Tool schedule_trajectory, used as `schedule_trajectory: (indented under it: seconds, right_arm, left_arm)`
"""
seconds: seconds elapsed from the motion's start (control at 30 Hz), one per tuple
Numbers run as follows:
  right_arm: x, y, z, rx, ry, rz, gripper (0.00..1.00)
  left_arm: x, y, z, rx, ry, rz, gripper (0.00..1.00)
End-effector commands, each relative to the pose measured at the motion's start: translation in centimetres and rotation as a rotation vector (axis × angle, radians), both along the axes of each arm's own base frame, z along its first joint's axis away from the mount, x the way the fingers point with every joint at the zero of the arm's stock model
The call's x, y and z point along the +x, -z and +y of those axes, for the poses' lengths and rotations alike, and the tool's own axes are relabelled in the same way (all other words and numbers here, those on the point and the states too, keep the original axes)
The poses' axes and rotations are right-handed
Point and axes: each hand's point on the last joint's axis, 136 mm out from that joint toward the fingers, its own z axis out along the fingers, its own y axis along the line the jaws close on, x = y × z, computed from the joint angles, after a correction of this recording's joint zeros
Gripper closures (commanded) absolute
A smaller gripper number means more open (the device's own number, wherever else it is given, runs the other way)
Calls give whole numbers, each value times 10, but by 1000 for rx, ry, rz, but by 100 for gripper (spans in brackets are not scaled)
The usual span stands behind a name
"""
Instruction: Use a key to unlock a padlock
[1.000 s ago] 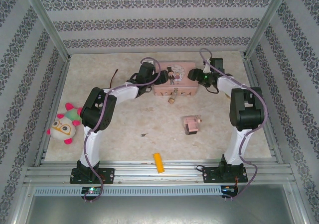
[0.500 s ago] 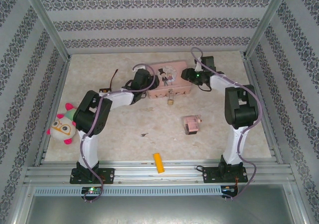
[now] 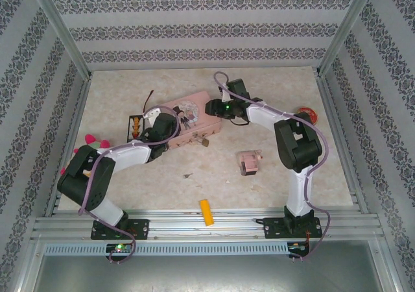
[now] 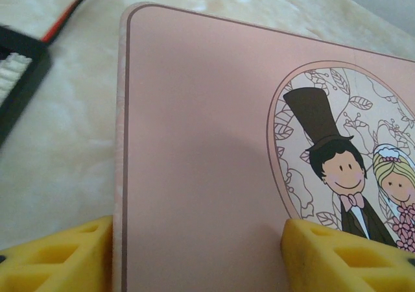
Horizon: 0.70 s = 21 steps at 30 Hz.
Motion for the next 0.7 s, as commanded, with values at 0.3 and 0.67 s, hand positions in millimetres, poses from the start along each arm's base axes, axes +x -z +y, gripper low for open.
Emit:
schedule_trajectory:
  seconds: [0.3, 0.67]
  right_arm:
    - [-4, 14, 45, -19, -126, 86, 43]
    - [15, 5, 29, -74, -117, 48, 28]
  left_arm:
    - [24, -13, -31, -20, 78, -46, 34]
    - [43, -22, -11, 18, 32, -65, 30]
